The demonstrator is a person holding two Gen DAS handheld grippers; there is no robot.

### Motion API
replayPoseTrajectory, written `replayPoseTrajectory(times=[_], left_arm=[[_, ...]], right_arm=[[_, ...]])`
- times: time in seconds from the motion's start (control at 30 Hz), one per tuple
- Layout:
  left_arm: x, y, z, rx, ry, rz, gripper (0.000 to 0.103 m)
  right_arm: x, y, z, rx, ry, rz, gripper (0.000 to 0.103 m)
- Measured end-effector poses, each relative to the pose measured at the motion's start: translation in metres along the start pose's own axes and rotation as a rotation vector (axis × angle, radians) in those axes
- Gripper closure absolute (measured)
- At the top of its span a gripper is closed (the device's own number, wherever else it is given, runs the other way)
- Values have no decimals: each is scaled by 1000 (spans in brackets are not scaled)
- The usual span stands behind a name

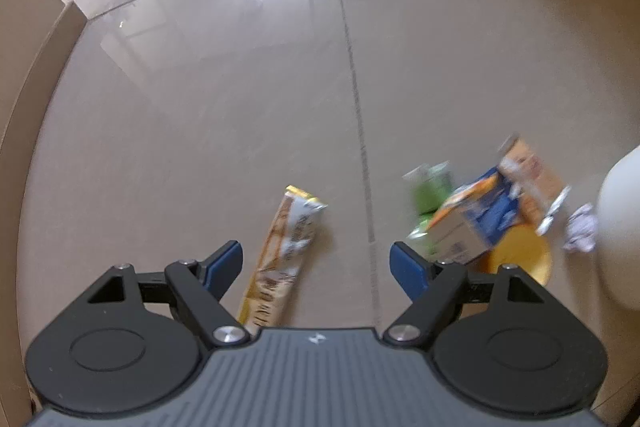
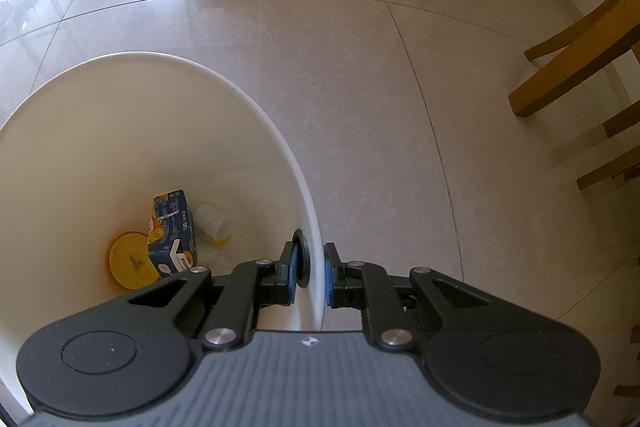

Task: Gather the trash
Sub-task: 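Reach the left gripper to the long snack wrapper and grasp it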

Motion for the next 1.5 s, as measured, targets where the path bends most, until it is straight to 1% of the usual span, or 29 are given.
replayPoseTrajectory(times=[0.1,0.23,0.27,0.4,0.63,0.77,0.9,0.97,1.03,1.13,1.17,1.2,1.27,1.37,1.47,1.5], left_arm=[[14,22,-15,-28,-5,-16,23],[30,50,-27,2,-100,-50,23],[33,56,-28,2,-110,-57,23],[43,75,-30,-12,-103,-83,23],[52,89,-30,-20,-133,-111,23],[49,90,-25,-23,-120,-97,23],[48,93,-23,-31,-132,-88,23],[49,95,-21,-24,-139,-92,24],[51,97,-15,10,-148,-114,30],[52,96,-6,61,-160,-131,32],[51,96,-3,82,-170,-128,32],[50,96,-1,86,-178,-121,33],[45,95,-2,52,-192,-99,35],[39,96,-3,26,-231,-75,37],[38,99,-3,5,-271,-74,43],[38,100,-3,0,-292,-73,47]], right_arm=[[0,0,-1,6,-7,1,87],[0,0,-1,10,-12,1,87],[0,0,-2,11,-13,1,87],[-1,-1,-2,15,-16,0,87],[-1,0,-4,17,-23,1,86],[-1,1,-3,16,-18,-1,86],[-1,1,-3,18,-21,0,86],[-1,1,-3,18,-20,0,86],[-1,1,-3,18,-21,0,86],[-1,1,-3,18,-22,0,86],[-1,1,-3,18,-21,0,86],[-1,1,-3,19,-20,0,86],[-1,1,-3,20,-23,1,86],[-2,2,-3,21,-22,2,86],[-2,2,-4,22,-24,4,86],[-2,2,-4,23,-25,4,86]])
Point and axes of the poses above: each gripper's, at about its wrist camera, not at the fingertips, and y roughly the way its jaws point, z to its right, x to its underside, the point moved 9 cm from there along y, roughly the way its jaws point, and after that the axes turned 6 degrees about z, right-handed, at the moved point
